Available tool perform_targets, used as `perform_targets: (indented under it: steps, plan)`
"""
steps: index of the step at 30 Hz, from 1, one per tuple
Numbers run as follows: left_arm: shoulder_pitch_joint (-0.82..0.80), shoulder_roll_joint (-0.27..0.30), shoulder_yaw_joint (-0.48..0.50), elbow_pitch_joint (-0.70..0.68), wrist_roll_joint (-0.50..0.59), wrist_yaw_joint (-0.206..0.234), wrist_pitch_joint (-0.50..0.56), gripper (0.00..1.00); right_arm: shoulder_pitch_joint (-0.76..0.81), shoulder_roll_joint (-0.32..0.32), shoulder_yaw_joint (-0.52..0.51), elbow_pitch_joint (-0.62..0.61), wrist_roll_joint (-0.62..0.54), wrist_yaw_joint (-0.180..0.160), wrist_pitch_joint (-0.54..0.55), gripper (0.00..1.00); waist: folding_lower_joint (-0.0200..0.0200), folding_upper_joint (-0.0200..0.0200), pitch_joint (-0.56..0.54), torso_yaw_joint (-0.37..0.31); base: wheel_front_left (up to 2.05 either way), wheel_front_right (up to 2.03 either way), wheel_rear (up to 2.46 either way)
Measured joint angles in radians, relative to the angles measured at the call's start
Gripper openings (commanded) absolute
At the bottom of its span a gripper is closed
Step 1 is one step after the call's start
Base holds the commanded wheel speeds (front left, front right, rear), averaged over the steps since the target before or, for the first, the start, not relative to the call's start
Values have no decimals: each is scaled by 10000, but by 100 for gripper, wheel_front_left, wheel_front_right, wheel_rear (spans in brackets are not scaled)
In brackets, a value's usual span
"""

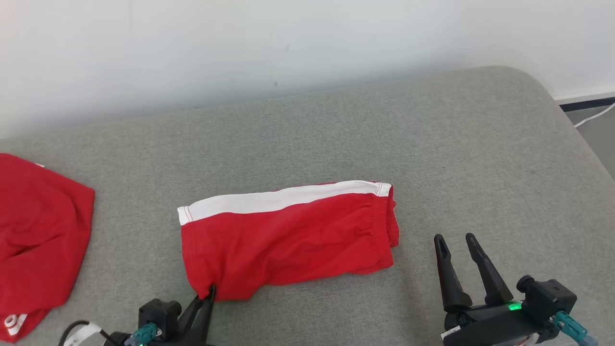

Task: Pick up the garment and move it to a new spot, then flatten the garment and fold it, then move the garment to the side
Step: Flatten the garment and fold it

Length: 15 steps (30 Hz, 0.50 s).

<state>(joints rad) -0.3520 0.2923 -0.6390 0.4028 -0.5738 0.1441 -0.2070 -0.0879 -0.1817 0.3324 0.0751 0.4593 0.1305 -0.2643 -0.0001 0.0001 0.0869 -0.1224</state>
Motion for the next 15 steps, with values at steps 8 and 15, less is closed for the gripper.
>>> perform_targets:
  steps: [8,15]
  plan:
    - [476,29,71,-573,-69,278,-65,13,20,-27,81,151,2,0,0,100,0,0,-64,169,0,0,0]
    - [652,52,203,-677,539,903,-447,100,19,-44,151,309,17,0,0,100,0,0,-222,259,0,0,0]
